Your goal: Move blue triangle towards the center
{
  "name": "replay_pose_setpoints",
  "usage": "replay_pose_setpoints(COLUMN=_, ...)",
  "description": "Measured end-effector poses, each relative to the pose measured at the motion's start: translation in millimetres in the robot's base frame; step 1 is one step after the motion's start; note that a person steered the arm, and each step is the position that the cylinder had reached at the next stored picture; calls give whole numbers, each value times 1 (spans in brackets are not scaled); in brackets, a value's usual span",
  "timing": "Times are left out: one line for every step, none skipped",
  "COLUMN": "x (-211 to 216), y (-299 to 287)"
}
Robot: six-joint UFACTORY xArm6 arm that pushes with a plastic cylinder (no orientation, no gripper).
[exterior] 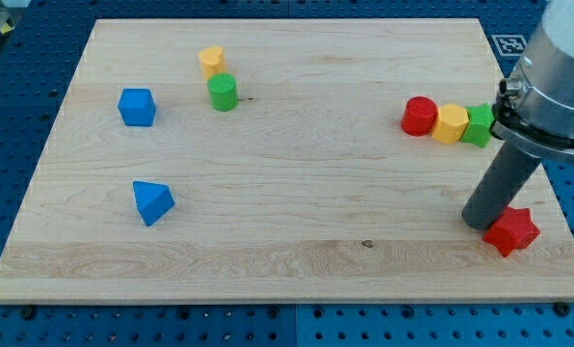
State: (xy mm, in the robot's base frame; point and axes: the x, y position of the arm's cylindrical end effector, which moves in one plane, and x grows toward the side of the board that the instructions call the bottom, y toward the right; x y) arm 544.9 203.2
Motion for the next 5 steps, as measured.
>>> replay_pose_setpoints(x=0, y=9)
replay_pose_setpoints(x=0, y=7)
replay_pose_setpoints(x=-17, y=-29)
replay_pose_setpoints(x=-20, y=-81)
replay_pose_setpoints(x=-20, y=-117)
